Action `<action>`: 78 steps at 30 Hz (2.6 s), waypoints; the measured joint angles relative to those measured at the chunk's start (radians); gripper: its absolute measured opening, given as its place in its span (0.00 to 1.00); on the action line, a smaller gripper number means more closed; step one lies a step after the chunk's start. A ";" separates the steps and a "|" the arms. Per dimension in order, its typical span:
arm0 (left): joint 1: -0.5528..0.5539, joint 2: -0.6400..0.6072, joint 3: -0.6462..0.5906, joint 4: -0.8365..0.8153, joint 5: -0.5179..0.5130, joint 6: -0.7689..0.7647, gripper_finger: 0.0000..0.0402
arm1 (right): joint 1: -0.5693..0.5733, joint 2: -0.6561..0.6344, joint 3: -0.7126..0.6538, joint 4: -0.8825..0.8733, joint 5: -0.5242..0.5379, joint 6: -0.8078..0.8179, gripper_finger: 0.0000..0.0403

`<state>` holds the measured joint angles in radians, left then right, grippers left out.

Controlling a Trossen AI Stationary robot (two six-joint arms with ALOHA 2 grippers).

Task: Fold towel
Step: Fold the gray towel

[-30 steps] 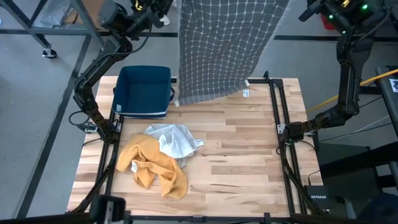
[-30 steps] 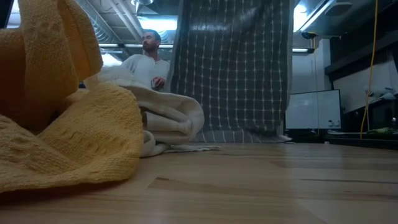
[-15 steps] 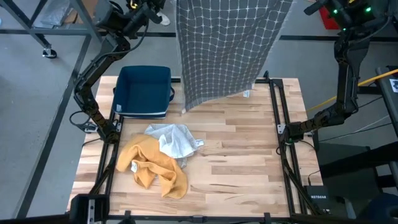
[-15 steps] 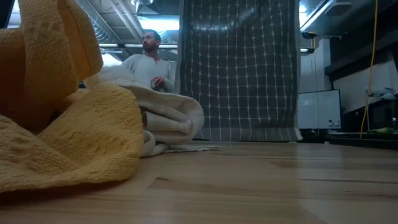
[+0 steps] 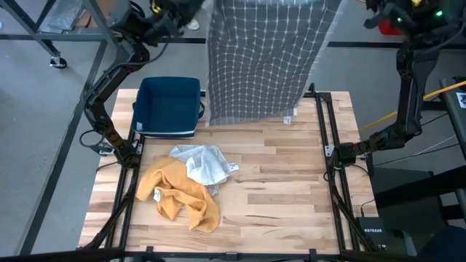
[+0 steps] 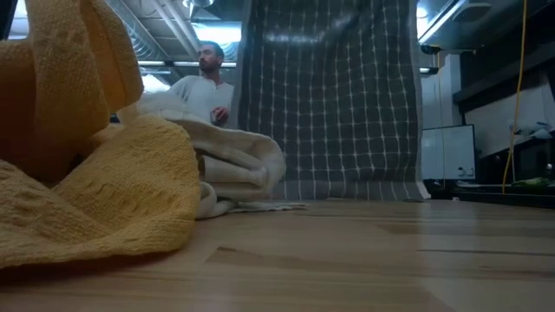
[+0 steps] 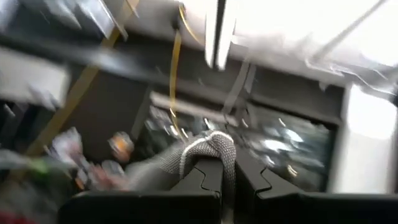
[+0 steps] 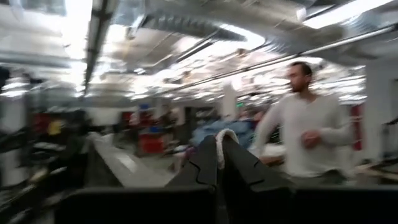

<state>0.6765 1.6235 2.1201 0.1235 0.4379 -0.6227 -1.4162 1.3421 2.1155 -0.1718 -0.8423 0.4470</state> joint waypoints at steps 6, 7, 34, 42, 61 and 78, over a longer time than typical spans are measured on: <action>-0.106 -0.020 -0.002 -0.226 0.045 0.043 0.00 | 0.000 -0.059 0.000 -0.084 -0.149 0.035 0.02; -0.125 -0.030 -0.002 -0.251 0.046 0.056 0.00 | 0.000 -0.070 0.000 -0.087 -0.160 0.053 0.02; -0.349 -0.129 -0.003 -0.356 -0.388 0.433 0.00 | 0.002 -0.139 0.001 -0.157 -0.097 0.150 0.02; -0.183 -0.129 -0.003 -0.166 -0.433 0.398 0.00 | 0.002 0.065 -0.001 0.234 -0.056 0.382 0.02; -0.043 -0.097 -0.004 -0.179 -0.158 0.247 0.00 | -0.045 0.108 0.186 0.346 -0.287 0.493 0.02; -0.363 -0.156 -0.004 -0.690 -0.187 0.488 0.00 | -0.043 -0.029 0.191 0.007 -0.514 0.443 0.02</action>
<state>0.3137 1.4677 2.1162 -0.5664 0.2511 -0.1350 -1.4597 1.3136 2.3066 -0.1647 -1.3561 0.8904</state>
